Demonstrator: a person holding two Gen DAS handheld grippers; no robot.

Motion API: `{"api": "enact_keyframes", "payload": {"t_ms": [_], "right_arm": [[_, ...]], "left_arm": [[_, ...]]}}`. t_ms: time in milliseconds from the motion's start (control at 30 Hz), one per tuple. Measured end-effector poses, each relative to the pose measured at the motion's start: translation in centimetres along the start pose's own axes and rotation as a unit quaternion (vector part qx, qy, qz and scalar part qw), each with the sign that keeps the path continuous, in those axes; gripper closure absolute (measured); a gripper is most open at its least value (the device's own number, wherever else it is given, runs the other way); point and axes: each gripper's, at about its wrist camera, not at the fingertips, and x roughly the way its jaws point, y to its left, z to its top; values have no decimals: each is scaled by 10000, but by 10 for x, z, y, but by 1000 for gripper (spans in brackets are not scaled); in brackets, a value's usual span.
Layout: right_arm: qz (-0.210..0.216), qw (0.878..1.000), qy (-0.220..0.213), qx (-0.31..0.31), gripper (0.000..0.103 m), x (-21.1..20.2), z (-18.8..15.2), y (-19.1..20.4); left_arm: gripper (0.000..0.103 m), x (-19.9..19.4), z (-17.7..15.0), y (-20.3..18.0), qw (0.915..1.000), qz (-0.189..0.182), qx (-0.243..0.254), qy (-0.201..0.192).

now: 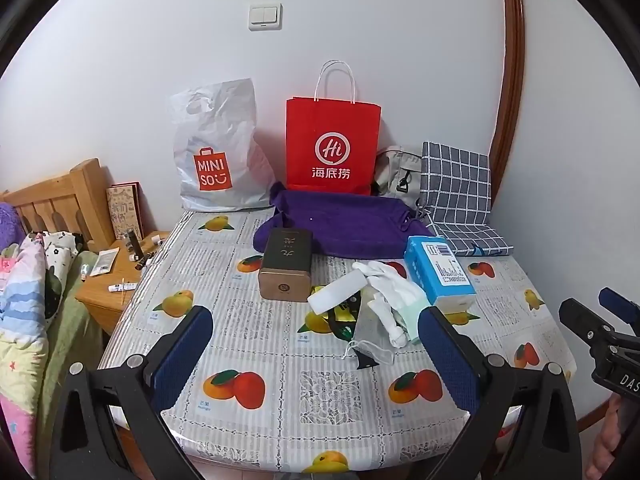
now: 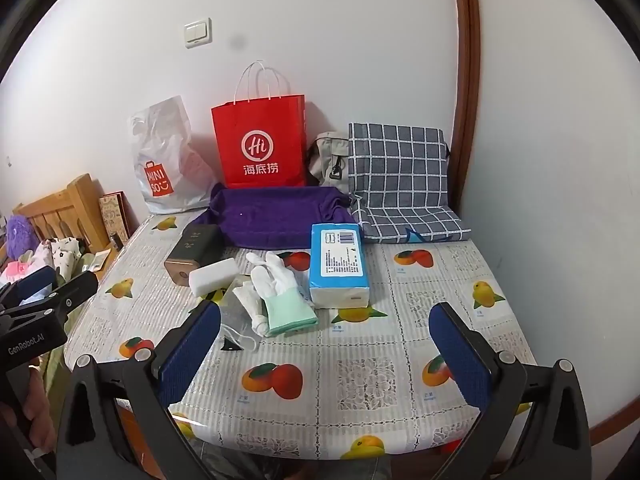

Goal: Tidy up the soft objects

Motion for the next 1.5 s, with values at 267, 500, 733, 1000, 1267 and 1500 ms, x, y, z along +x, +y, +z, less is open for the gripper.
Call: {"api": "enact_keyframes", "payload": {"t_ms": [267, 500, 733, 1000, 1267, 1500], "right_arm": [[6, 10000, 1, 1, 0, -1, 1, 1], [11, 10000, 0, 4, 0, -2, 1, 0], [25, 10000, -28, 3, 0, -3, 1, 1], [8, 10000, -47, 13, 0, -4, 2, 2], [11, 10000, -60, 19, 0, -5, 2, 2], [16, 10000, -70, 19, 0, -5, 3, 1]], "left_arm": [[0, -2, -1, 1, 10000, -21, -12, -23], [0, -2, -2, 0, 10000, -16, -6, -30], [0, -5, 0, -1, 10000, -2, 2, -43], [0, -6, 2, -1, 10000, 17, 39, -59], [0, -7, 3, -1, 10000, 9, 48, -64], [0, -8, 7, 1, 9999, 25, 58, -86]]}}
